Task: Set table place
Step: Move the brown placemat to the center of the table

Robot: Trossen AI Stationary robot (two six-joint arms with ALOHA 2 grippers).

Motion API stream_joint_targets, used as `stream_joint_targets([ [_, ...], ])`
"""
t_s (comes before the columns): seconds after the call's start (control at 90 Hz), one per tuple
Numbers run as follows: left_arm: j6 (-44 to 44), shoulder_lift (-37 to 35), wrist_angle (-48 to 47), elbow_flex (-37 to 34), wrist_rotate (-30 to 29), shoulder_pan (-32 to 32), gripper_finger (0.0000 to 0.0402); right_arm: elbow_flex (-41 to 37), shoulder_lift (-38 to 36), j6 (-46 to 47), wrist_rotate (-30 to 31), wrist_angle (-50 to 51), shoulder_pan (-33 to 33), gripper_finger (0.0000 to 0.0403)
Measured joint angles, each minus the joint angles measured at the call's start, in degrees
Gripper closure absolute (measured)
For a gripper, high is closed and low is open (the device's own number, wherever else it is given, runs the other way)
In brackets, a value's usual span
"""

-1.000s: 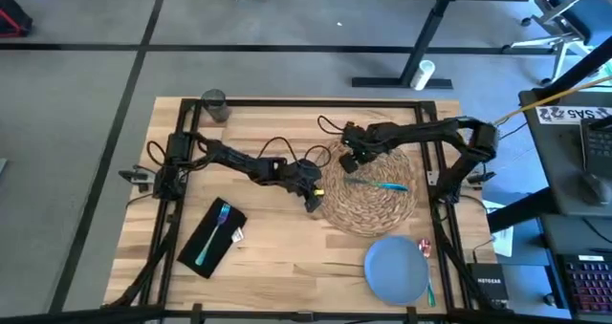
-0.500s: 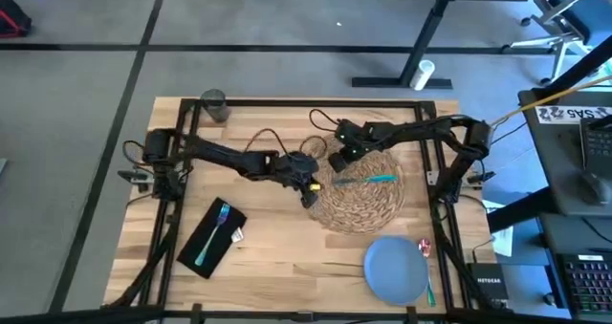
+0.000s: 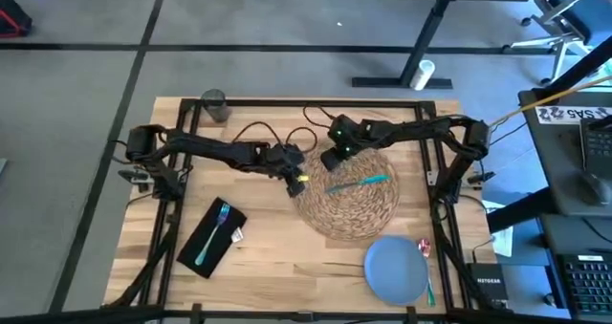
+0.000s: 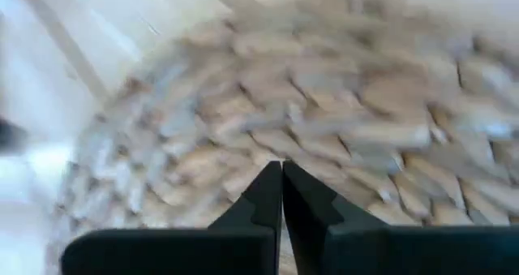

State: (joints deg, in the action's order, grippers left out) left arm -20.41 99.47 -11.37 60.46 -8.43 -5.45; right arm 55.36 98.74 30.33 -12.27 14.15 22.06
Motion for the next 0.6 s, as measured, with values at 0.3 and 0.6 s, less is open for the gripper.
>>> stream_joint_targets([
  [0.3,-0.11,4.19,8.23,-2.93,2.02,-3.21,0.0402,3.07,-6.00,-0.25,2.22,6.11,0.00,0.0403],
  [0.6,-2.37,8.06,9.38,-2.80,4.97,-4.86,0.0402,4.06,-10.75,-0.63,4.60,13.32,-1.97,0.0403],
])
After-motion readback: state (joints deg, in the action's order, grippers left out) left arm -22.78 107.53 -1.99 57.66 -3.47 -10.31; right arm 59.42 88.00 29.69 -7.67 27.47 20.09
